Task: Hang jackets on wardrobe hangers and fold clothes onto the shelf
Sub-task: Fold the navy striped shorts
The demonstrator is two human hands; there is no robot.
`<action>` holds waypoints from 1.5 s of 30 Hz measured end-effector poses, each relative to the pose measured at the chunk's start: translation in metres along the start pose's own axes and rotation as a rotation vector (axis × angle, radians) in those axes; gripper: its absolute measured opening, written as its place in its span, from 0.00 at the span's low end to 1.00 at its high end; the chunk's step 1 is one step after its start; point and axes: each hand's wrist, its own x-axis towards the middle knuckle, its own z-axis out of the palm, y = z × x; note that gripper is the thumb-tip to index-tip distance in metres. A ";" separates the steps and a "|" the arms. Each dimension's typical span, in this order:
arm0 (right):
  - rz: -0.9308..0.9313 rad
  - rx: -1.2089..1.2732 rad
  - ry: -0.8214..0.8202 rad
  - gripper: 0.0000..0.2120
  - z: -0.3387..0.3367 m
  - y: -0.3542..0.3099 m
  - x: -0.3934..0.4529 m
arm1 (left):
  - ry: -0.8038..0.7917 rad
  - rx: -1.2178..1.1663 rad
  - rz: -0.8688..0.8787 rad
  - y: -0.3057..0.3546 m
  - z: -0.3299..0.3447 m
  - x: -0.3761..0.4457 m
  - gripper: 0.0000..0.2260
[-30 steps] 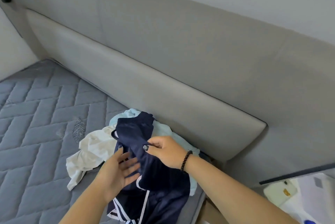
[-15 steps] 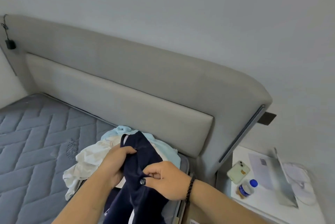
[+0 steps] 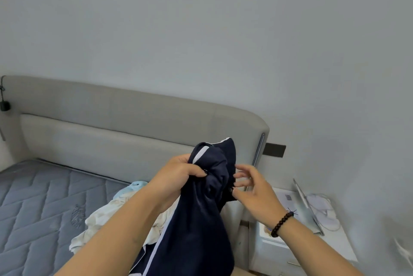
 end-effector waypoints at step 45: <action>0.447 -0.855 0.222 0.08 -0.375 -0.016 -0.459 | -0.396 0.673 0.715 -0.018 0.370 -0.193 0.02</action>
